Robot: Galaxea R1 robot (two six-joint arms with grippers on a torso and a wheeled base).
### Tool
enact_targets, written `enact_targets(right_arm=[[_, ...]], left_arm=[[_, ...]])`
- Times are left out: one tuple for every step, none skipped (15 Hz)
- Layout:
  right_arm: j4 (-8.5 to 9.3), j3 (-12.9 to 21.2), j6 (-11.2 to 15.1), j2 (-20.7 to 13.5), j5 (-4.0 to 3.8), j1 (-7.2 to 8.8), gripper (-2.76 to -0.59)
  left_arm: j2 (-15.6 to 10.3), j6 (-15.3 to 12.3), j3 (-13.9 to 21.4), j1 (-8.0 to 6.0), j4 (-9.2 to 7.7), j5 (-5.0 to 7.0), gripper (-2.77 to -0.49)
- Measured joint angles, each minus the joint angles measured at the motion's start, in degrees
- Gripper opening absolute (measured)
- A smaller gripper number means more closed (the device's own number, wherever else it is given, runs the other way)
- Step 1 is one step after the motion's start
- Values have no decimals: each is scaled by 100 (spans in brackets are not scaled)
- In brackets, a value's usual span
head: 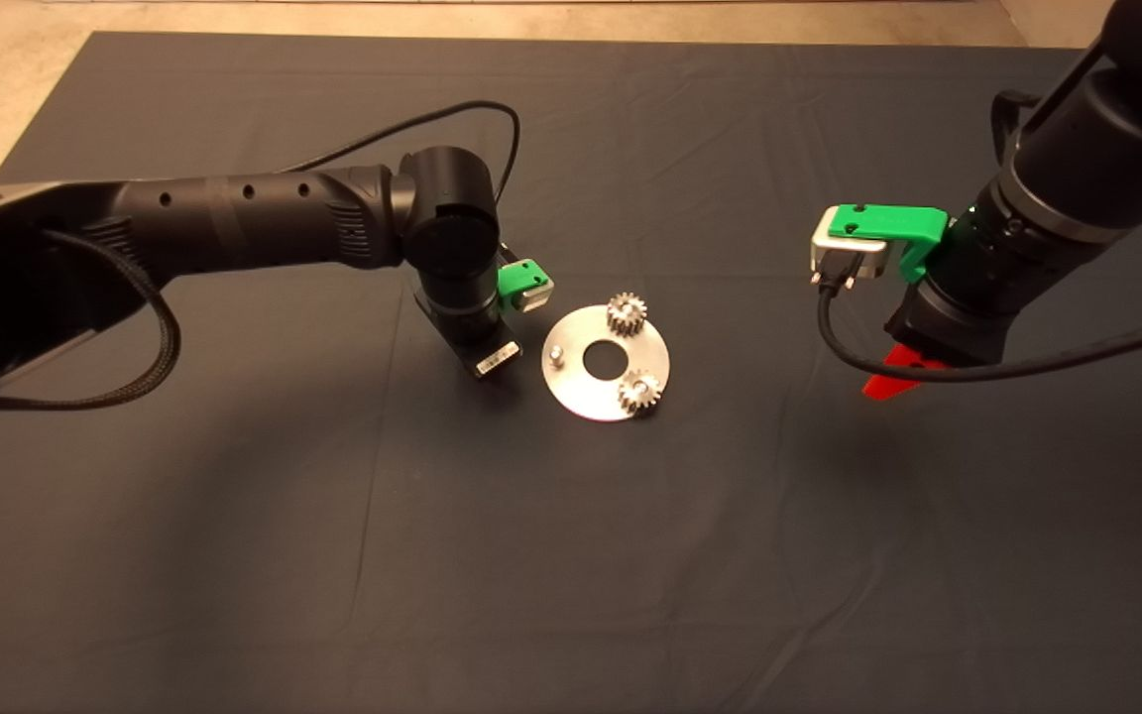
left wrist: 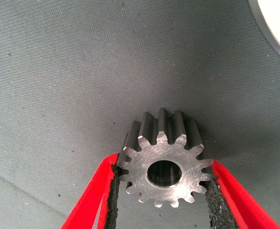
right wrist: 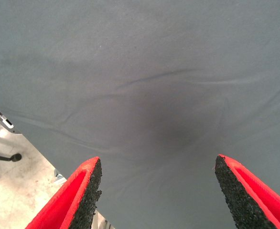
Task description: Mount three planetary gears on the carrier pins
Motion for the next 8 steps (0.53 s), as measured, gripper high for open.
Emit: enact_targets(right_arm=[[2,0,0,0,0,26,-160],[5,0,0,0,0,56,-160],[7,0,0,0,0,74,-160],[7,0,0,0,0,74,-160],[7,0,0,0,0,74,-160],[8,1,0,0,0,74,-160],[9,2,0,0,0,74,-160],[19,1,0,0,0,74,-160]], left_arm=[[4,0,-6,-2,-2,0,-218],[11,0,-9,-1,-2,0,-218],[10,0,-9,0,-2,1,-218],[10,0,-13,0,-2,1,-221],[10,0,-20,-2,-4,0,-222],[10,0,-22,-2,-3,1,-222],[12,-1,-25,-2,-5,1,-223],[12,-2,-30,-2,-8,1,-226]])
